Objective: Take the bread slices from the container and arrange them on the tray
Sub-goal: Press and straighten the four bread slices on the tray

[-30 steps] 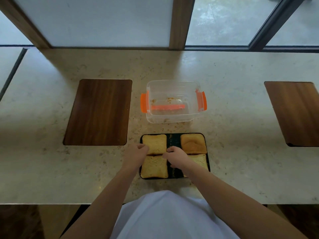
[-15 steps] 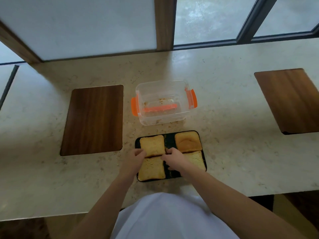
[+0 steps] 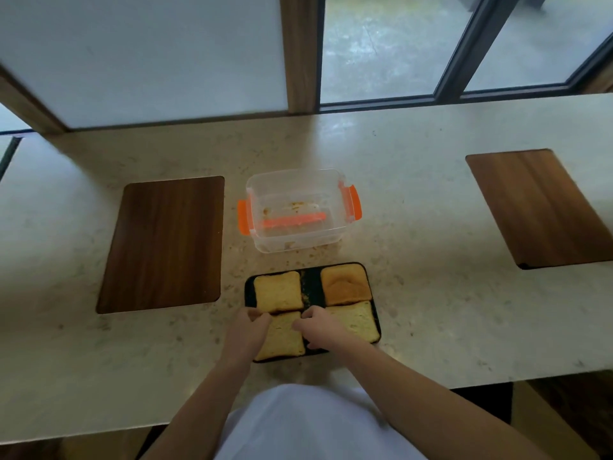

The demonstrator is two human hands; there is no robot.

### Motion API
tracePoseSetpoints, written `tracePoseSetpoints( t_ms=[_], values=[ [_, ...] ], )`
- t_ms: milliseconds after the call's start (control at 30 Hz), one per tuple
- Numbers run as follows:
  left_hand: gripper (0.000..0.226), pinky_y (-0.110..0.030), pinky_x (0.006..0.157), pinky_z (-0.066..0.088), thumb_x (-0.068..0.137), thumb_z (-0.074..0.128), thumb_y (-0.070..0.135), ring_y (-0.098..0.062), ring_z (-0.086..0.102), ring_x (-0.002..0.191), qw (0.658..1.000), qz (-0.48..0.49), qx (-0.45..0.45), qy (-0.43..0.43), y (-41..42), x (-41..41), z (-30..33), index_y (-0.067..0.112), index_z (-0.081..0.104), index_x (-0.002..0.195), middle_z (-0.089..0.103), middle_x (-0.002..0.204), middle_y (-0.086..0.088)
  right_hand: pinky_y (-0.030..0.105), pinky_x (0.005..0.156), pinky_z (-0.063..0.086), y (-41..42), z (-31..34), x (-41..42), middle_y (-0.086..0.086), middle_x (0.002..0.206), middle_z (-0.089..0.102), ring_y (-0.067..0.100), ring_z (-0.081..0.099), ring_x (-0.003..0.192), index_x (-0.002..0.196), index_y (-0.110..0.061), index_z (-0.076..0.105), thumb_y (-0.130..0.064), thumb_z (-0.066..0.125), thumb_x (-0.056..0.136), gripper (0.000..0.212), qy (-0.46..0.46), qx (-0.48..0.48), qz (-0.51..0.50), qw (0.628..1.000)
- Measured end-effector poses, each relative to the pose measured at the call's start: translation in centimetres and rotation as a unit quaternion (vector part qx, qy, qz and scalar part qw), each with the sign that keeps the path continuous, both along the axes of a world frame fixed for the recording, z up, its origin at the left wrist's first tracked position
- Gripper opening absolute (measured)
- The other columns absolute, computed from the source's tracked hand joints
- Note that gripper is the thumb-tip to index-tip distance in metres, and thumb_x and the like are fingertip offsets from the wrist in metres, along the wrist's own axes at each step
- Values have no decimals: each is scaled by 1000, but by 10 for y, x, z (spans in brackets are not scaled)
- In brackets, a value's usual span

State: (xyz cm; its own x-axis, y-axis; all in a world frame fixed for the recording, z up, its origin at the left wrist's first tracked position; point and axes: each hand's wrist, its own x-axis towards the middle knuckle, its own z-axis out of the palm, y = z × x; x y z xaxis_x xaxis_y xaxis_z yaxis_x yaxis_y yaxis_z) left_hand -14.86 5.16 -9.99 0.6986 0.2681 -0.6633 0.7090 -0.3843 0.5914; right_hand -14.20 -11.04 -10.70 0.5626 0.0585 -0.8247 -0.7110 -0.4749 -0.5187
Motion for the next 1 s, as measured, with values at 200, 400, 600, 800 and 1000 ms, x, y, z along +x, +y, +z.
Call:
tracePoseSetpoints(
  t_ms=[200, 400, 600, 800, 1000],
  values=[
    [21, -46, 91, 52, 94, 59, 26, -21, 57, 101, 999, 13, -38, 10, 3, 0, -2, 18, 55, 113, 57, 108, 1, 48, 96, 57, -7, 0, 2, 3, 100, 59, 19, 61, 96, 105, -22, 52, -34, 62, 88, 24, 1, -4, 12, 1000],
    [5, -47, 88, 56, 92, 59, 28, -17, 59, 90, 999, 19, -48, 7, 2, -1, -4, 26, 56, 96, 59, 101, 1, 47, 96, 57, -14, 0, 3, 2, 94, 55, 16, 55, 87, 111, -19, 56, -31, 62, 91, 24, -5, -9, 3, 1000],
    [3, -51, 87, 56, 93, 59, 26, -17, 61, 88, 999, 17, -38, -15, 4, 2, -4, 26, 59, 96, 61, 99, 0, 46, 93, 58, -16, 2, 8, 7, 108, 63, 22, 62, 99, 106, -21, 52, -32, 61, 90, 22, -15, -27, 5, 1000],
    [33, -36, 81, 50, 94, 57, 31, -11, 57, 91, 999, -14, 6, -44, 4, 8, -2, 18, 59, 124, 58, 99, 11, 42, 89, 58, -11, 6, 25, 6, 106, 64, 18, 64, 92, 151, -15, 38, -28, 58, 92, 63, -12, -18, -5, 1000],
    [57, -38, 92, 43, 93, 55, 31, -21, 51, 117, 999, -46, 2, -14, -1, 19, 1, 16, 44, 147, 53, 139, -7, 42, 90, 59, -3, 9, 33, 5, 109, 64, 17, 62, 90, 146, -15, 45, -30, 55, 93, 56, -20, -30, 22, 999]
  ],
)
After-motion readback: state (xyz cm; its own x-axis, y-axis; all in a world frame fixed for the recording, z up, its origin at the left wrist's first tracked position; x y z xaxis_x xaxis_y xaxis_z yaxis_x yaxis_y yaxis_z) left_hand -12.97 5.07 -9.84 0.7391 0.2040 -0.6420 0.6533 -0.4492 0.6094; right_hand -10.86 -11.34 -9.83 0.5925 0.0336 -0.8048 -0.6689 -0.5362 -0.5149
